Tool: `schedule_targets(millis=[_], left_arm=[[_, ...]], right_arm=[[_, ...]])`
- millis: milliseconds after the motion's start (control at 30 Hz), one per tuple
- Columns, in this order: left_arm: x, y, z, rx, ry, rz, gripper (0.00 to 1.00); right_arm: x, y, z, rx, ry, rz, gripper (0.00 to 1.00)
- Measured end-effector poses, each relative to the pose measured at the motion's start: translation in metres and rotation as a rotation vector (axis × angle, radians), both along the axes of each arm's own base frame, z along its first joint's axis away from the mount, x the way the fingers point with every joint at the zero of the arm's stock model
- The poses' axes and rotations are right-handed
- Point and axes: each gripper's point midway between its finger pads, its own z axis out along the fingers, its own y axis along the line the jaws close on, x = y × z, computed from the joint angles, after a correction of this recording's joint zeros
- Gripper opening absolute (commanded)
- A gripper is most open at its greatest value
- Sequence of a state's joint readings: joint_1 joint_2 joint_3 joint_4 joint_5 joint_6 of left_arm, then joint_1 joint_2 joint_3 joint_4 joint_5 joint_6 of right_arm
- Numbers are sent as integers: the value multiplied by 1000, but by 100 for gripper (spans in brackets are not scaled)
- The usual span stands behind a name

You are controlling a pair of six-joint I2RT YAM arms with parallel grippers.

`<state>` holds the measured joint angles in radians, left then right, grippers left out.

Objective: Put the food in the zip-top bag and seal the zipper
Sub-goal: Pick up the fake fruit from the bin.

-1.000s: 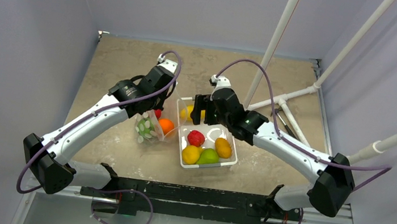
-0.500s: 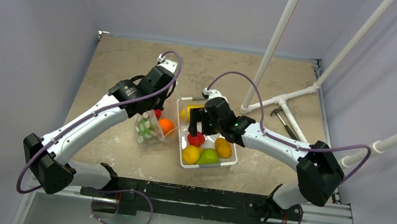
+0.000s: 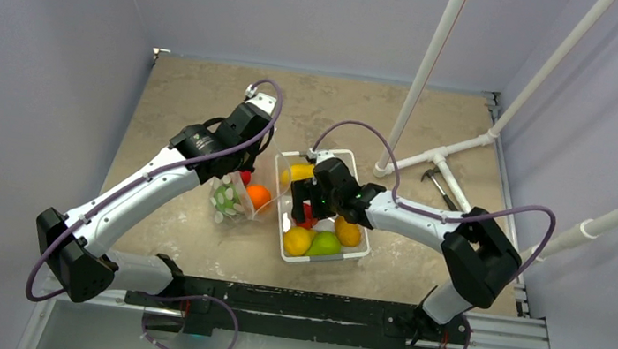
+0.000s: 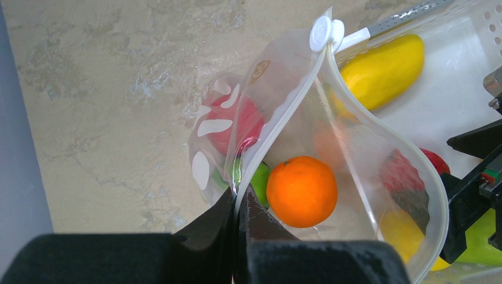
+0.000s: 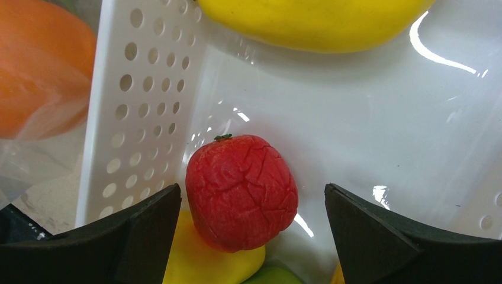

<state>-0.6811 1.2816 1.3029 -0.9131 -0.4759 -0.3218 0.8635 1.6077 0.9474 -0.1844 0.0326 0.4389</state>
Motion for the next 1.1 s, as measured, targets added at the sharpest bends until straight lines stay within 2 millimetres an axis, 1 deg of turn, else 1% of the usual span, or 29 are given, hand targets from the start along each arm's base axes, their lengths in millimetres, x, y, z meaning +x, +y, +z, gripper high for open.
schedule_targets(millis=[100, 267, 433, 533, 633, 700, 800, 833, 933, 1100], left_arm=[[0, 0, 0, 0, 0, 0, 0], [0, 0, 0, 0, 0, 0, 0], [0, 0, -1, 1, 1, 0, 0], [-1, 0, -2, 3, 4, 0, 0], [-1, 0, -2, 3, 4, 0, 0], [0, 0, -2, 3, 4, 0, 0], [-1, 0, -2, 3, 4, 0, 0], [-1, 0, -2, 3, 4, 0, 0], [-1, 0, -2, 2, 3, 0, 0], [-1, 1, -1, 2, 3, 0, 0]], right_arm=[[-2, -1, -4, -9, 8, 10, 85], [-4, 1, -5, -3, 13, 30, 64], [-4, 3, -4, 2, 11, 40, 46], [-4, 3, -4, 3, 9, 39, 39], [-4, 1, -1, 1, 5, 34, 36], [-5, -1, 4, 0, 2, 28, 34], [-4, -2, 22, 19, -17, 17, 33], [-2, -1, 32, 29, -30, 11, 33], [4, 2, 65, 74, -79, -4, 33], [20, 8, 121, 145, -179, -38, 33]])
